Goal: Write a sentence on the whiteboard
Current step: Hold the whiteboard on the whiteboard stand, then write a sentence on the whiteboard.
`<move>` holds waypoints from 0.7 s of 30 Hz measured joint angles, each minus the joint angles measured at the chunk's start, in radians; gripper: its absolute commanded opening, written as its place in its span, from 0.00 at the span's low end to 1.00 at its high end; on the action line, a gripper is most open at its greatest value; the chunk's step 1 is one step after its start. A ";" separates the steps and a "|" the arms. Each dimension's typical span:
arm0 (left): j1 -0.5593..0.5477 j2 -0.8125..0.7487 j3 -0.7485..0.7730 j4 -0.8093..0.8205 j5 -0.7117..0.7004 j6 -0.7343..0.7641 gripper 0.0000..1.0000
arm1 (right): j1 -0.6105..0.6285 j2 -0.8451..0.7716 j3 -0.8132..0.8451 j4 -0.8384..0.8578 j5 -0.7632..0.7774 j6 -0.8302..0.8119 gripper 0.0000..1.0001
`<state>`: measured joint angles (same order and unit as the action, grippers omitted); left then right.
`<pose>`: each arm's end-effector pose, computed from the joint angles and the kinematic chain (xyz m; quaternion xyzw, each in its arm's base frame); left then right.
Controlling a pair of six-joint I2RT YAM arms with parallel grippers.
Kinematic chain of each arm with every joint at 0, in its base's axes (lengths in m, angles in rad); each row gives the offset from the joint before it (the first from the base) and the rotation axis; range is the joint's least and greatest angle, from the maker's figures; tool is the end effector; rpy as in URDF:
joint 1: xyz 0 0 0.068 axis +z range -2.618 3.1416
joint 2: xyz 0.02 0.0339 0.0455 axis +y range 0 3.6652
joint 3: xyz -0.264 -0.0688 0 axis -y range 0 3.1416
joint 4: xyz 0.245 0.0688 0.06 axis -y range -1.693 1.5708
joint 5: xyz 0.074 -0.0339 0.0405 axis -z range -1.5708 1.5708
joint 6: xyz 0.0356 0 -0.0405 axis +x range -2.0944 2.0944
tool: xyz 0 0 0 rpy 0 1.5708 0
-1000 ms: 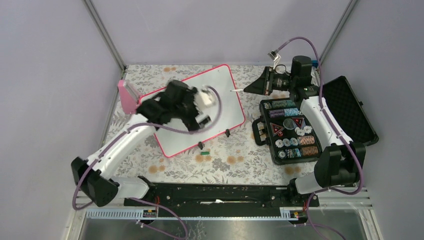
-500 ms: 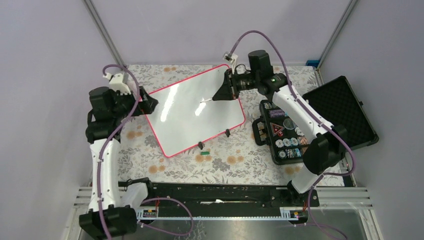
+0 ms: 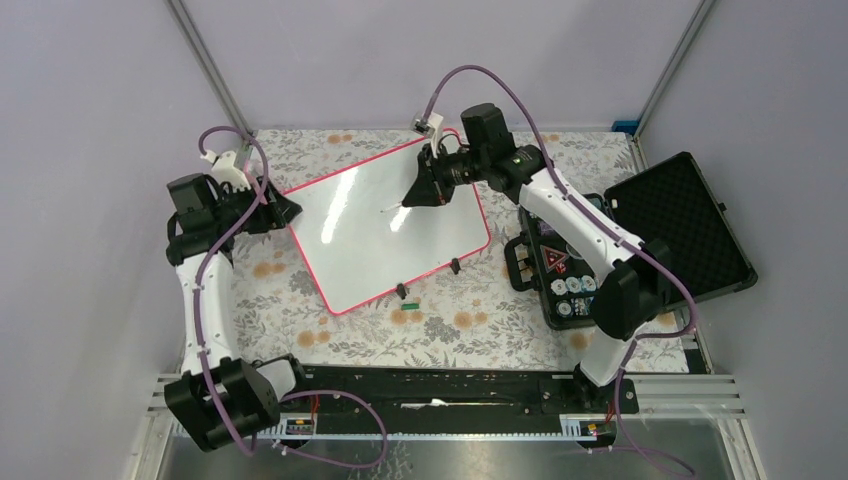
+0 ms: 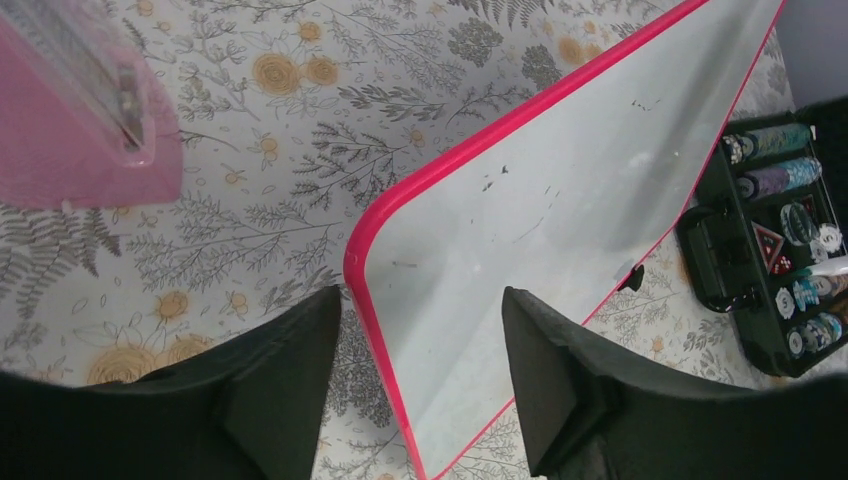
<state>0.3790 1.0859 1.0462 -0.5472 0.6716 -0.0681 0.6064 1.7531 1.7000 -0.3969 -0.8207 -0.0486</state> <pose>0.2209 0.0641 0.3409 -0.0327 0.8460 -0.2179 0.4856 0.3173 0.2518 0.3773 -0.4506 0.6672 0.4590 0.3755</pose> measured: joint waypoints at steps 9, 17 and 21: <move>0.012 0.103 -0.011 0.090 0.128 0.045 0.16 | 0.009 0.079 0.150 -0.056 0.014 -0.043 0.00; 0.015 0.202 0.002 0.150 0.269 0.047 0.00 | 0.072 0.163 0.286 -0.085 0.051 -0.106 0.00; 0.016 0.244 0.025 0.151 0.314 0.077 0.00 | 0.127 0.214 0.358 -0.084 0.105 -0.147 0.00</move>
<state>0.3954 1.3300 1.0714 -0.3965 0.9855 0.0090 0.7330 1.9667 2.0579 -0.4808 -0.7155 -0.1959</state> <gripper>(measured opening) 0.085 0.161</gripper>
